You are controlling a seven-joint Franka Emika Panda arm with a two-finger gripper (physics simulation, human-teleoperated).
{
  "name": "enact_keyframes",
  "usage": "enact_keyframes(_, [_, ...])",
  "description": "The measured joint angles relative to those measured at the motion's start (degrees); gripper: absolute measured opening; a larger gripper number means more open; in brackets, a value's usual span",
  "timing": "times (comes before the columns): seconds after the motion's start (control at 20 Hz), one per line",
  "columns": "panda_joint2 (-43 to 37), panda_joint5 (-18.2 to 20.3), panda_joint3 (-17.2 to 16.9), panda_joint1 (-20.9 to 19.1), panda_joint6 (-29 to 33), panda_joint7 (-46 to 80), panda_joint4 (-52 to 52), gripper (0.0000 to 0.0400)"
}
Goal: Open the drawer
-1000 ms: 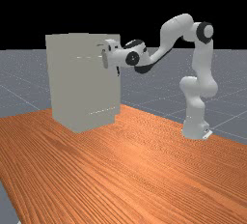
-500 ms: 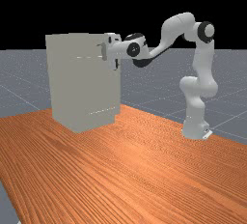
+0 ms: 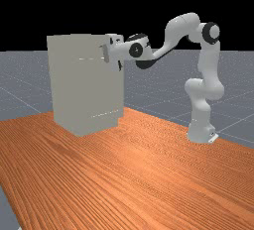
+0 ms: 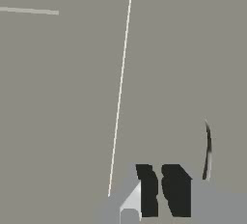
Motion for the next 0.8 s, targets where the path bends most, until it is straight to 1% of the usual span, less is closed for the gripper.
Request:
enact_keyframes(0.1, [-0.26,-0.15,0.0,0.09,-0.04,0.67,-0.27,0.0034])
enact_keyframes(0.15, [-0.66,-0.13,-0.03,0.15,0.61,0.84,-0.6,0.0034])
enact_keyframes(0.2, [-1.48,-1.0,0.04,0.23,1.91,2.79,-1.48,0.0033])
enact_keyframes(0.25, [-1.72,-1.31,0.37,0.33,1.7,2.93,-1.74,0.0032])
enact_keyframes(0.3, [-1.41,-1.68,0.95,0.37,-0.08,3.12,-1.65,0.003])
enact_keyframes(0.35, [-1.4,-1.52,1.26,0.46,-0.61,3.02,-1.68,0.0028])
enact_keyframes(0.45, [-1.84,-1.29,1.48,0.45,-0.05,2.87,-2.05,0.0026])
enact_keyframes(0.55, [-2.81,-2.54,1.77,0.36,1.59,3.48,-3.15,0.0025])
enact_keyframes(0.65, [-4.17,-2.96,2.22,0.49,2.93,4.23,-4.19,0.0021])
enact_keyframes(0.7, [-4.26,-2.87,2.78,0.54,2.04,4.29,-4.33,0.0019])
enact_keyframes(0.75, [-4.91,-3.44,3.19,0.55,1.98,5.51,-5.01,0.0019])
enact_keyframes(0.8, [-5.82,-4.39,3.46,0.73,3.29,5.67,-5.91,0.002])
